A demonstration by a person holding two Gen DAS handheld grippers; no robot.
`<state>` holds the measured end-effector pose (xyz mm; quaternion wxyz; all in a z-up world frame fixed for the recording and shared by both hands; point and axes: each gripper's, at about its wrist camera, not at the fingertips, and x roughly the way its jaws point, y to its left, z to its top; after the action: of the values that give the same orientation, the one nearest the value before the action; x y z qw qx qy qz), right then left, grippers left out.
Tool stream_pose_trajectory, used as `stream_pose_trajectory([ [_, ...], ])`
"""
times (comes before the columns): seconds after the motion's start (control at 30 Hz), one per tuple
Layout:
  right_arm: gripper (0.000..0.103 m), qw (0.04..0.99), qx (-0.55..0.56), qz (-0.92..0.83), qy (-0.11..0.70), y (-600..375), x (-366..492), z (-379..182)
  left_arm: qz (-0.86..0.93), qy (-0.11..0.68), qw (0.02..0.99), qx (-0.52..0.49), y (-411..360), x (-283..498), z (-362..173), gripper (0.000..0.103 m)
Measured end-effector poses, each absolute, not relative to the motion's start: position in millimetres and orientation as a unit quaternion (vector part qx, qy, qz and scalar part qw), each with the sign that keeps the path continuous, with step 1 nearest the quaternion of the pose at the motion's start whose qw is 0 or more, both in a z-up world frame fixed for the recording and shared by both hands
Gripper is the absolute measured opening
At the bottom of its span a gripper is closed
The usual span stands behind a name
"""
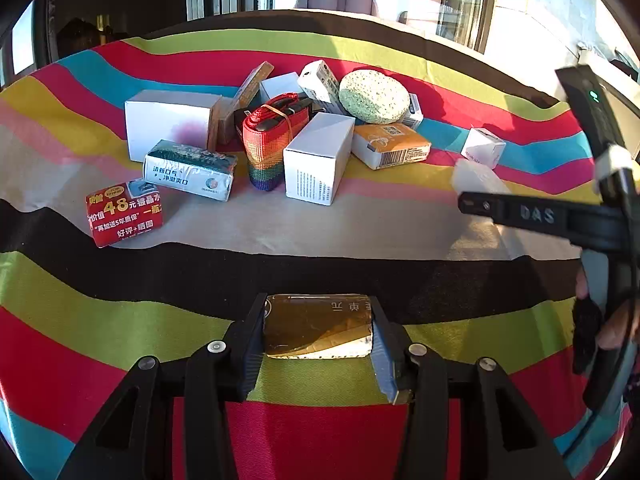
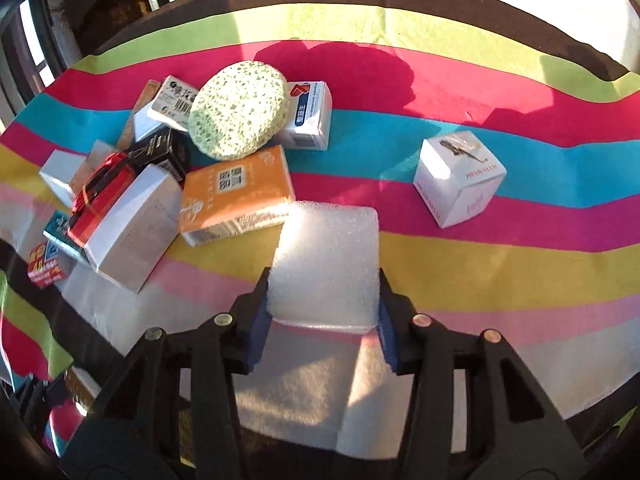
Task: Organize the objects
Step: 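Grasp the white foam block with the right gripper while the left holds a gold card, then carry the foam block and gold card toward the white storage box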
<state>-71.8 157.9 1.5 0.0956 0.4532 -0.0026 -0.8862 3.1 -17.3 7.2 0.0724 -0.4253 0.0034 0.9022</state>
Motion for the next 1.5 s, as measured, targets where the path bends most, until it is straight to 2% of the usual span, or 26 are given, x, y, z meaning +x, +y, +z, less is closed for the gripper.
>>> stream_pose_trajectory([
  [0.17,0.050,0.125,0.437,-0.890,0.032,167.5,2.0,-2.8,0.902,0.015,0.065,-0.426,-11.9,1.4,7.0,0.047],
  [0.3,0.050,0.118,0.429,-0.893,0.065,161.7,11.2,-1.8,0.902,0.020,0.060,-0.426,-12.8,0.9,6.4,0.049],
  [0.53,0.051,0.112,0.423,-0.897,0.056,165.8,15.3,-1.0,0.902,0.016,0.045,-0.429,-15.2,-0.8,5.3,0.059],
  [0.6,0.051,0.111,0.423,-0.898,0.051,167.8,15.8,-1.3,0.902,0.016,0.044,-0.428,-15.2,-0.2,5.2,0.059],
  [0.67,0.051,0.110,0.423,-0.898,0.051,167.8,15.7,-1.7,0.903,0.018,0.042,-0.427,-15.4,0.5,5.4,0.056],
  [0.7,0.051,0.109,0.423,-0.898,0.052,167.2,16.0,-1.7,0.904,0.018,0.039,-0.425,-15.7,1.7,5.8,0.046],
  [1.17,0.051,0.109,0.425,-0.897,0.054,166.1,16.5,-1.6,0.903,0.014,0.011,-0.428,-16.9,4.2,7.2,0.047],
  [1.5,0.051,0.113,0.420,-0.897,0.073,169.7,61.3,18.6,0.901,-0.018,0.035,-0.431,-1.6,73.6,10.5,0.047],
])
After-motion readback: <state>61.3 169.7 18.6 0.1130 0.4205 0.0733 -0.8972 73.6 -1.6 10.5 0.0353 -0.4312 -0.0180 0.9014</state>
